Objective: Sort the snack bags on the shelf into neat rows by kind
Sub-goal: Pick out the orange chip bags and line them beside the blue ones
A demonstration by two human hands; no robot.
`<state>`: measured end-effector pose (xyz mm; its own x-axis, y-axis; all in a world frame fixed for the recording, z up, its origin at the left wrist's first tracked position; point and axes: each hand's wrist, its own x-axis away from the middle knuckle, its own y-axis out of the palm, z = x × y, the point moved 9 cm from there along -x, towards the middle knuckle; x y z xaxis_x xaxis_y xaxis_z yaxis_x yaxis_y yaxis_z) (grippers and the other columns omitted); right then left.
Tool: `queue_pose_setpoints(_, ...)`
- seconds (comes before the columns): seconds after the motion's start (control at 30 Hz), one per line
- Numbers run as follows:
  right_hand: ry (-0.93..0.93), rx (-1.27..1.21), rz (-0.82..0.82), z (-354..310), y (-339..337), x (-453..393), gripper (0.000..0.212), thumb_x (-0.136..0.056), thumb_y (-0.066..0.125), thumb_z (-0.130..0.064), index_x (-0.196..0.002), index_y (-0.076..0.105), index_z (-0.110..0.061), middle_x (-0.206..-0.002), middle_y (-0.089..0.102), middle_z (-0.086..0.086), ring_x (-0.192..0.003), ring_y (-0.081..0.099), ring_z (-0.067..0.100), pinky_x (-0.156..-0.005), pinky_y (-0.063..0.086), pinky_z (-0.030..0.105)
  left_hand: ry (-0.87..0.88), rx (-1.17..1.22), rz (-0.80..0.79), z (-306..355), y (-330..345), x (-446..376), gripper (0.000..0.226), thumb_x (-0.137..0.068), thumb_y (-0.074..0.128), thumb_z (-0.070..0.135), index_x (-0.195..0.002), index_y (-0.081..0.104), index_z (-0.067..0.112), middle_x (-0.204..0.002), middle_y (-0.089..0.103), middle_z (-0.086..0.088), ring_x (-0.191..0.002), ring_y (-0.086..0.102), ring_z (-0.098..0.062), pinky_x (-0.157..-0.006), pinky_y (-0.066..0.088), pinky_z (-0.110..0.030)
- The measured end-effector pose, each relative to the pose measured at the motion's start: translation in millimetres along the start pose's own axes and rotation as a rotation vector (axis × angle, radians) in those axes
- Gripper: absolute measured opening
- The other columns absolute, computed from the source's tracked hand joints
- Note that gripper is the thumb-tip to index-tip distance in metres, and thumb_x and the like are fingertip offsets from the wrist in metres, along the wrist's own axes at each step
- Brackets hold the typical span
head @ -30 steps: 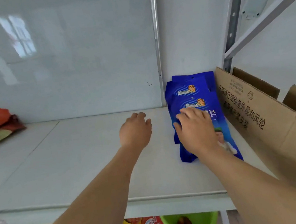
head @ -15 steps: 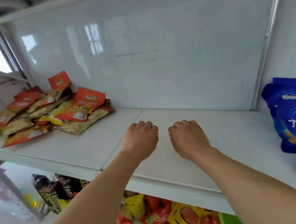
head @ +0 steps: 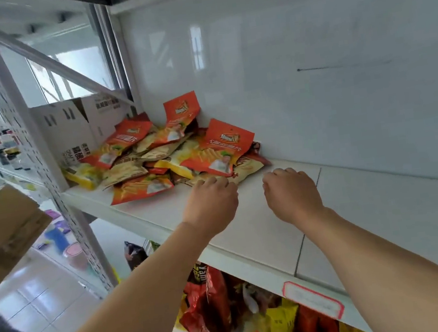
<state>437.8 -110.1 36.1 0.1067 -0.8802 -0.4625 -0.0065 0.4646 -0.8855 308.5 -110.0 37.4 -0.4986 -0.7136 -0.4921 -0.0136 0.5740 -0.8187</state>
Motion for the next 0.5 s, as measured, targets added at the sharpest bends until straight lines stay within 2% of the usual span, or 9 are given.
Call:
queue_pose_setpoints(0.17,0.088,-0.137,0.057,-26.9,20.4,-61.7,0.020,-0.098,0.044,-0.023,-0.098,0.063,-0.018,-0.102,0.066,0.001,-0.093,0.059,0.025,-0.064,0.034,0.030,-0.117,0.052,0.009,-74.3,28.8,-24.5,0.025,-0.103,0.042,0.029,-0.105,0.064,0.019,-0.106,0.065,0.002,-0.099,0.061,-0.021,-0.078,0.048,-0.033)
queue_pose_setpoints(0.3,0.223,-0.281,0.053,-38.6,45.5,-114.0,0.027,-0.100,0.042,-0.036,-0.107,0.060,-0.017,-0.103,0.065,0.002,-0.090,0.061,0.025,-0.062,0.039,0.031,-0.262,0.167,0.017,-128.9,49.9,-54.5,0.031,-0.103,0.039,0.033,-0.108,0.066,0.019,-0.105,0.065,0.002,-0.101,0.060,-0.021,-0.071,0.048,-0.034)
queue_pose_setpoints(0.43,0.404,-0.389,0.002,-39.2,73.6,-154.1,0.044,-0.097,0.044,-0.050,-0.121,0.055,-0.015,-0.117,0.061,0.007,-0.105,0.059,0.030,-0.072,0.046,0.036,-0.385,0.339,0.042,-177.7,68.2,-82.6,0.038,-0.103,0.040,0.040,-0.131,0.058,0.021,-0.131,0.059,0.001,-0.115,0.058,-0.024,-0.074,0.048,-0.035)
queue_pose_setpoints(0.5,0.511,-0.395,-0.053,-36.7,87.0,-165.5,0.056,-0.094,0.043,-0.060,-0.126,0.052,-0.015,-0.122,0.058,0.010,-0.111,0.056,0.033,-0.081,0.048,0.040,-0.484,0.483,0.048,-204.6,79.6,-95.2,0.043,-0.102,0.041,0.044,-0.139,0.052,0.024,-0.141,0.053,0.001,-0.121,0.054,-0.027,-0.081,0.050,-0.039)
